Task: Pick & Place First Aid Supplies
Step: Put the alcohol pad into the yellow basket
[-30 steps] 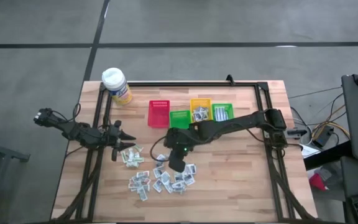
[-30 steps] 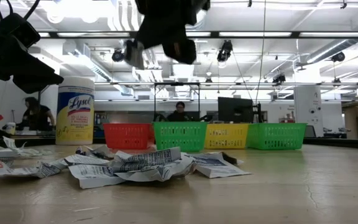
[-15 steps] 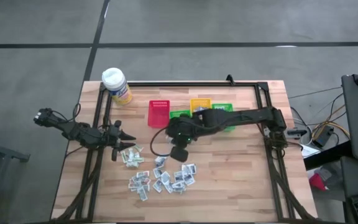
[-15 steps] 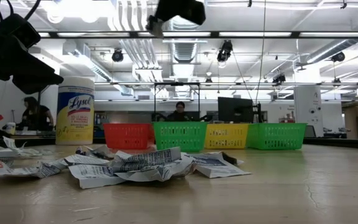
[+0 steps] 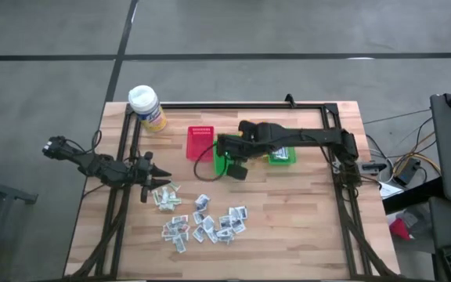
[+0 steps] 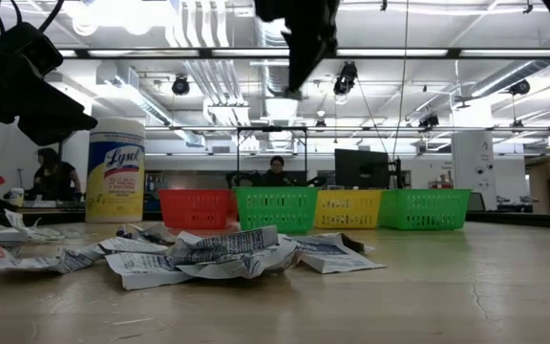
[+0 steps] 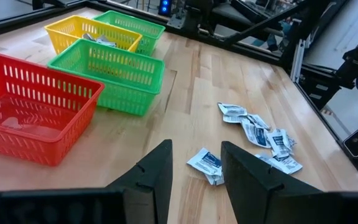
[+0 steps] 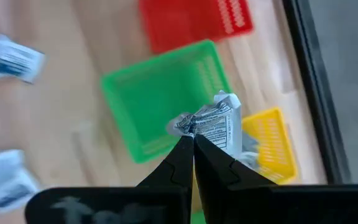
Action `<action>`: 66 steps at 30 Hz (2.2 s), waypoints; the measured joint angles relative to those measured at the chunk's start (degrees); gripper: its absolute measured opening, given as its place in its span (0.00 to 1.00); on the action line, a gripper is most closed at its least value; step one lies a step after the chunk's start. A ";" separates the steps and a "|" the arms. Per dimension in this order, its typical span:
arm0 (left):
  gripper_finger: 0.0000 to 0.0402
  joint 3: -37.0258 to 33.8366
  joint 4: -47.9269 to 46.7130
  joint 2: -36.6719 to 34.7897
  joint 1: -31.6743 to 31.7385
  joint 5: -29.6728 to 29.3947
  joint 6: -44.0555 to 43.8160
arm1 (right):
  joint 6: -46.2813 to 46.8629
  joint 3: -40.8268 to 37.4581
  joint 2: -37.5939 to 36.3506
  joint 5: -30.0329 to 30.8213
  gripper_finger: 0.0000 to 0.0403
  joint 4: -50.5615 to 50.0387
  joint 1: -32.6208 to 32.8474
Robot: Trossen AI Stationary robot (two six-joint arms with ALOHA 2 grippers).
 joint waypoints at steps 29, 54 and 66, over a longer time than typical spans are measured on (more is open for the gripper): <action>0.33 0.01 -0.15 0.00 0.00 -4.98 0.25 | -19.53 -23.23 0.09 -18.10 0.02 11.26 -22.89; 0.33 0.01 -0.04 -0.02 -0.02 -5.01 0.18 | -19.43 -26.84 0.24 -17.79 0.05 17.68 -24.33; 0.33 -0.02 0.07 -0.02 -0.01 -5.01 -0.21 | -23.07 -26.82 0.24 -17.79 0.29 17.88 -25.03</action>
